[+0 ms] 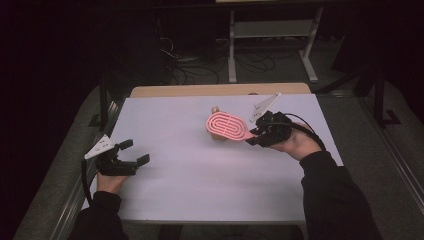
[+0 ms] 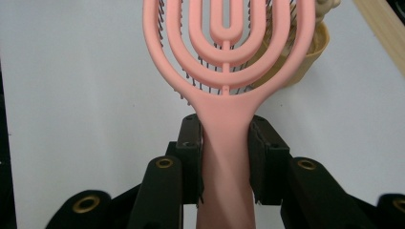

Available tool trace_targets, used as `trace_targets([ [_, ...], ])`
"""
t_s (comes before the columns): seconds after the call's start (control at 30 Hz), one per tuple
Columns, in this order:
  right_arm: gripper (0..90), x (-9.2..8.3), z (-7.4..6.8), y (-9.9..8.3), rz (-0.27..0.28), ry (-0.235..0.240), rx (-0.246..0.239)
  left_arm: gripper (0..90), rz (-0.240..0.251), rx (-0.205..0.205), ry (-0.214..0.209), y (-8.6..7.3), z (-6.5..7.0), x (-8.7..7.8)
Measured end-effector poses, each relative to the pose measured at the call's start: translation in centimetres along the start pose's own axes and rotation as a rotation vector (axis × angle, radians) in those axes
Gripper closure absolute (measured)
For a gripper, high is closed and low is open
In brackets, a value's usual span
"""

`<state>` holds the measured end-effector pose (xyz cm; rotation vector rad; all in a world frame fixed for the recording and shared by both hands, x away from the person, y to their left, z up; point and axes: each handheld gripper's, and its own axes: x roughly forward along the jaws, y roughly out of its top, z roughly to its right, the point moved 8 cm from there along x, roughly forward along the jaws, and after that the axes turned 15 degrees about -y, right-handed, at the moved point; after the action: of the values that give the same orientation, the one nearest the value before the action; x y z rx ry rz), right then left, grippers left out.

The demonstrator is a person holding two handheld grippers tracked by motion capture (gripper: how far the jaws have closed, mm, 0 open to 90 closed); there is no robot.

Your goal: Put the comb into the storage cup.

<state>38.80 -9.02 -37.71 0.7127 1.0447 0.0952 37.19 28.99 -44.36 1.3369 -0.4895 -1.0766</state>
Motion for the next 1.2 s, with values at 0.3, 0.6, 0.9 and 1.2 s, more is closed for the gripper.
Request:
trace_targets([
  [0.3,68.1,-1.1,0.9,1.9,0.053,-0.013,0.018,0.0,-0.003,-0.004,-0.029,0.1,0.6,0.4],
  [0.6,68.1,-1.9,1.5,3.5,0.078,-0.030,0.001,0.0,0.018,-0.023,-0.058,0.7,1.1,0.5],
  [0.9,68.2,-2.0,1.9,5.2,0.110,-0.032,0.001,0.0,0.048,-0.014,-0.089,2.5,2.7,1.0],
  [1.2,68.1,-1.8,2.1,5.8,0.135,-0.034,-0.007,0.0,0.040,-0.101,-0.098,4.0,3.2,2.2],
])
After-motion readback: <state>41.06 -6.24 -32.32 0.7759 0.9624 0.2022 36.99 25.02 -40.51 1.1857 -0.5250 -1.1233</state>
